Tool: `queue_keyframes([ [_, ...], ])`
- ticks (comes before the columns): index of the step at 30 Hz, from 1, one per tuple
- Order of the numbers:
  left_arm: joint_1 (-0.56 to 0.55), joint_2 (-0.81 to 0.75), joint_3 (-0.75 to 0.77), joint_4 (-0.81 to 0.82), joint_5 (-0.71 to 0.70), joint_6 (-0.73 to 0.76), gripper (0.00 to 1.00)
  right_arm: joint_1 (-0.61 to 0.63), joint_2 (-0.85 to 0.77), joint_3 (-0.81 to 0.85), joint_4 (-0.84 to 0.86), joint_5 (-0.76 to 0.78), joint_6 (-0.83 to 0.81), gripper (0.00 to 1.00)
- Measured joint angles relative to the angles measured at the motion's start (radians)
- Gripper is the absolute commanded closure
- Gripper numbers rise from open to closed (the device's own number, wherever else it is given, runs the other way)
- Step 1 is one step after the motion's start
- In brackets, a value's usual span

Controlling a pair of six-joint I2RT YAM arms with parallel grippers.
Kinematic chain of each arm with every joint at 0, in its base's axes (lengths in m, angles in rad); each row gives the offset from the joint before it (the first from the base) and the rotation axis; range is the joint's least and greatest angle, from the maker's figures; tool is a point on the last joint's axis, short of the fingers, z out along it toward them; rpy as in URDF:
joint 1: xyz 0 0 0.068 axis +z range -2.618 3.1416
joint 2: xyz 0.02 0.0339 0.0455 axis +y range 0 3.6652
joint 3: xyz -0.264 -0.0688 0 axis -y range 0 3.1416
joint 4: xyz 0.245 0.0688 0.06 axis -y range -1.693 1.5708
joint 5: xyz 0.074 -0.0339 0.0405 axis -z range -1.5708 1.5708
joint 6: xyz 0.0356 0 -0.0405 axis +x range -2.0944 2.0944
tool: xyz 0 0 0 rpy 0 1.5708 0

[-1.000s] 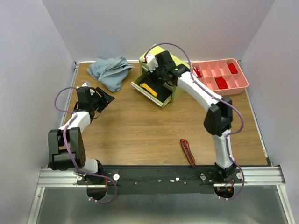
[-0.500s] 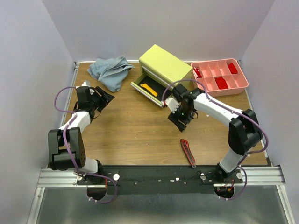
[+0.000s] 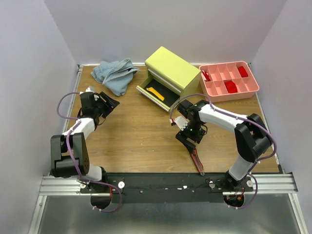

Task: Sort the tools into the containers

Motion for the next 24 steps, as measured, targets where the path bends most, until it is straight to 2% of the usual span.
queue_keyframes([
  [7,0.0,-0.035,-0.051,-0.002,-0.008,-0.016,0.3,0.045,0.08,-0.007,0.002,-0.033,0.035,0.1],
  [9,0.0,-0.048,-0.054,-0.005,-0.009,-0.024,0.3,0.057,0.111,-0.007,0.004,-0.031,0.048,0.13],
  [12,0.0,-0.072,-0.054,-0.008,-0.017,-0.031,0.3,0.072,0.15,-0.005,-0.016,0.003,0.074,0.34],
  [13,0.0,-0.083,-0.054,-0.01,-0.021,-0.034,0.3,0.077,0.155,-0.005,-0.016,0.016,0.08,0.48],
  [15,0.0,-0.092,-0.054,-0.013,-0.027,-0.038,0.3,0.079,0.164,-0.008,-0.019,0.038,0.092,0.63],
  [16,0.0,-0.097,-0.054,-0.016,-0.031,-0.04,0.3,0.081,0.168,-0.009,-0.022,0.039,0.091,0.74],
  [18,0.0,-0.105,-0.054,-0.021,-0.035,-0.046,0.3,0.084,0.169,-0.007,-0.04,0.034,0.096,0.86],
  [19,0.0,-0.11,-0.054,-0.023,-0.036,-0.05,0.3,0.086,0.167,-0.002,-0.055,0.033,0.099,0.96],
  [20,0.0,-0.114,-0.055,-0.023,-0.038,-0.053,0.3,0.093,0.165,0.005,-0.062,0.035,0.096,0.99],
  [24,0.0,-0.139,-0.059,-0.024,-0.041,-0.062,0.3,0.114,0.166,0.072,-0.077,0.09,0.079,0.99],
])
